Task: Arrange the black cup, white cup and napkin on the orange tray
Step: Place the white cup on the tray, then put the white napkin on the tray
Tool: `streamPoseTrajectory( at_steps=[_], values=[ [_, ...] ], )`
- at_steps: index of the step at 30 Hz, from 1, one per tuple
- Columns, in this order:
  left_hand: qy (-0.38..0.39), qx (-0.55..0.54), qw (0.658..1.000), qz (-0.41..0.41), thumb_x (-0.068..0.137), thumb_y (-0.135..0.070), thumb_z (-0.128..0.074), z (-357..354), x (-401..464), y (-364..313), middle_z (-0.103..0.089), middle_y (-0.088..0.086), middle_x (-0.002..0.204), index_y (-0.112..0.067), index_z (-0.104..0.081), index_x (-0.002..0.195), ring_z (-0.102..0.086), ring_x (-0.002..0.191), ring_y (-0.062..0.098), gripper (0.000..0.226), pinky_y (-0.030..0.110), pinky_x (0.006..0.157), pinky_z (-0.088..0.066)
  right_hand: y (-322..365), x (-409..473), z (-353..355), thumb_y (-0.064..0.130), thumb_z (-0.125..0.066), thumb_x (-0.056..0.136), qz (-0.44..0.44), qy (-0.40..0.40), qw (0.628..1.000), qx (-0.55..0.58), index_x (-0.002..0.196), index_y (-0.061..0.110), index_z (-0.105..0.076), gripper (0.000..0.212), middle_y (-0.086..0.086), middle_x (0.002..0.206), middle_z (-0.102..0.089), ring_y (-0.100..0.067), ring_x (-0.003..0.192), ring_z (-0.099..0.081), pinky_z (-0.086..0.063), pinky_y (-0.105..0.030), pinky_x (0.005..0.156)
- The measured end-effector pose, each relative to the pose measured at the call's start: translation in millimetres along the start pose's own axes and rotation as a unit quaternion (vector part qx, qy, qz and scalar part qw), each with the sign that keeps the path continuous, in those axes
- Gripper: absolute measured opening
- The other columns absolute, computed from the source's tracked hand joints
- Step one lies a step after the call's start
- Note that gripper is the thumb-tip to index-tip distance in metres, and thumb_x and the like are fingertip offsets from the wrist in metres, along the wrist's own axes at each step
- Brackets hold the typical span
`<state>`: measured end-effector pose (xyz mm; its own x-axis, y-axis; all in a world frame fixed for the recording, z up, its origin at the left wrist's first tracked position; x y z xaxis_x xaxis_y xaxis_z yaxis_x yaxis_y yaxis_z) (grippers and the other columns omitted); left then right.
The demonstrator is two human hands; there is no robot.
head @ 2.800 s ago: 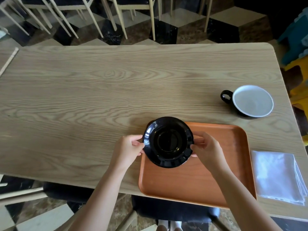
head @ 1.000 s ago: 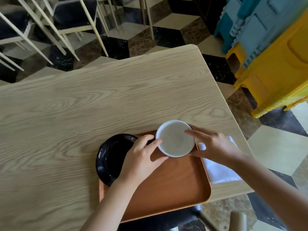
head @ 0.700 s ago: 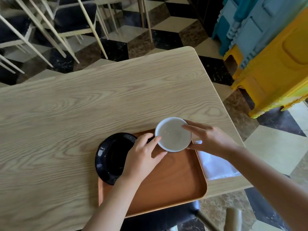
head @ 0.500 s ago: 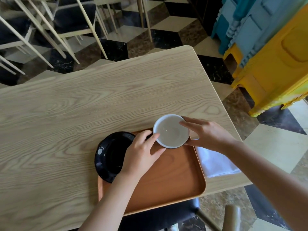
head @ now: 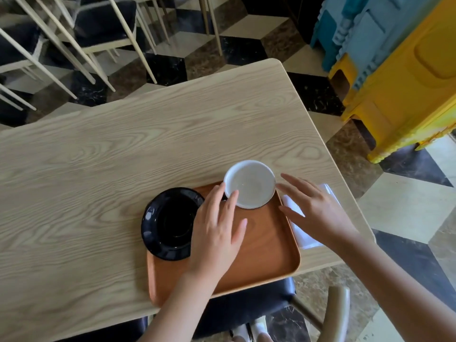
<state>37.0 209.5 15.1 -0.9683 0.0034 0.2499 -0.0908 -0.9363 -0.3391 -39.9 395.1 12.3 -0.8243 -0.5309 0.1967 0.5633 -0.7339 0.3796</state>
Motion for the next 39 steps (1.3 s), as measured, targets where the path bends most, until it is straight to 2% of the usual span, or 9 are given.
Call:
streamPoseTrajectory(
  at_steps=[5, 12, 19, 23, 27, 29, 32, 35, 39],
  values=[
    [0.057, -0.043, 0.993, -0.094, 0.087, -0.030, -0.054, -19, -22, -63, -0.046, 0.013, 0.141, -0.013, -0.047, 0.131, -0.040, 0.132, 0.025, 0.048, 0.041, 0.104, -0.040, -23, -55, 3, 0.023, -0.064, 0.081, -0.106, -0.032, 0.993, -0.026, 0.108, 0.007, -0.066, 0.031, -0.017, 0.122, -0.062, -0.035, 0.108, -0.060, -0.051, -0.044, 0.086],
    [0.235, 0.039, 0.964, -0.122, 0.083, -0.045, -0.033, -76, -40, -106, -0.046, 0.013, 0.142, -0.020, -0.049, 0.132, -0.043, 0.131, 0.022, 0.057, 0.044, 0.101, -0.044, -52, -87, -2, 0.018, -0.071, 0.076, -0.275, 0.035, 0.961, -0.010, 0.126, 0.008, -0.051, 0.055, -0.020, 0.128, -0.055, -0.040, 0.113, -0.052, -0.047, -0.047, 0.088],
    [0.257, 0.064, 0.956, -0.127, 0.082, -0.045, -0.029, -87, -45, -107, -0.047, 0.016, 0.141, -0.015, -0.045, 0.135, -0.042, 0.131, 0.023, 0.062, 0.040, 0.099, -0.045, -64, -73, -1, 0.020, -0.063, 0.081, -0.427, 0.014, 0.898, 0.100, 0.124, 0.010, -0.051, 0.046, -0.017, 0.116, -0.060, -0.035, 0.104, -0.055, -0.043, -0.035, 0.076],
    [0.247, 0.028, 0.959, -0.136, 0.085, -0.043, -0.031, -82, -40, -105, -0.047, 0.014, 0.142, -0.015, -0.042, 0.135, -0.041, 0.133, 0.022, 0.059, 0.041, 0.101, -0.044, -68, -66, 7, 0.021, -0.061, 0.082, -0.454, 0.013, 0.870, 0.191, 0.112, 0.012, -0.061, 0.032, -0.006, 0.092, -0.067, -0.023, 0.082, -0.059, -0.039, -0.028, 0.067],
    [0.209, -0.246, 0.946, 0.026, 0.090, -0.038, -0.038, -66, -32, -101, -0.039, 0.002, 0.146, -0.017, -0.040, 0.137, -0.031, 0.134, 0.005, 0.051, 0.021, 0.109, -0.030, -54, -64, 26, 0.020, -0.063, 0.081, -0.422, -0.016, 0.858, 0.292, 0.108, 0.015, -0.061, 0.028, -0.004, 0.083, -0.070, -0.023, 0.072, -0.062, -0.045, -0.032, 0.063],
    [0.175, -0.368, 0.900, 0.157, 0.091, -0.029, -0.047, -56, -27, -97, -0.044, -0.008, 0.139, -0.024, -0.039, 0.134, -0.040, 0.126, -0.003, 0.044, 0.015, 0.102, -0.036, -43, -62, 37, 0.019, -0.064, 0.081, -0.404, -0.036, 0.854, 0.325, 0.106, 0.017, -0.062, 0.026, -0.008, 0.081, -0.070, -0.024, 0.070, -0.063, -0.046, -0.034, 0.063],
    [0.155, -0.506, 0.798, 0.287, 0.090, -0.010, -0.055, -48, -25, -94, -0.048, -0.020, 0.120, -0.030, -0.037, 0.129, -0.054, 0.101, -0.016, 0.047, 0.008, 0.080, -0.047, -28, -61, 49, 0.015, -0.064, 0.083, -0.385, -0.049, 0.834, 0.391, 0.103, 0.017, -0.063, 0.020, 0.000, 0.069, -0.067, -0.004, 0.054, -0.056, -0.042, -0.020, 0.051],
    [0.124, -0.549, 0.754, 0.338, 0.086, -0.006, -0.060, -39, -28, -84, -0.063, -0.005, 0.114, -0.026, -0.042, 0.128, -0.062, 0.099, -0.005, 0.049, 0.019, 0.080, -0.052, -15, -65, 51, 0.010, -0.062, 0.084, -0.388, -0.046, 0.801, 0.453, 0.097, 0.016, -0.063, 0.014, 0.013, 0.051, -0.062, 0.003, 0.043, -0.049, -0.036, -0.008, 0.043],
    [0.085, -0.536, 0.761, 0.355, 0.085, -0.003, -0.061, -23, -46, -65, -0.069, 0.003, 0.104, -0.025, -0.043, 0.126, -0.067, 0.094, 0.009, 0.049, 0.022, 0.076, -0.054, 1, -73, 32, 0.010, -0.065, 0.081, -0.413, -0.020, 0.785, 0.462, 0.100, 0.014, -0.066, 0.019, 0.001, 0.064, -0.069, -0.013, 0.058, -0.060, -0.048, -0.021, 0.052]
  ],
)
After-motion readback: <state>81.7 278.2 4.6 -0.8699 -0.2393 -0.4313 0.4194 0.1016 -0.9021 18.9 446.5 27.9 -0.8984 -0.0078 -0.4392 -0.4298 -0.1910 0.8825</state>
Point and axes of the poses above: each hand's wrist, its own x-axis towards the middle knuckle, its own z-axis out of the back of the hand, y = z × x, the point moved 4 cm from there along x, towards the middle knuckle
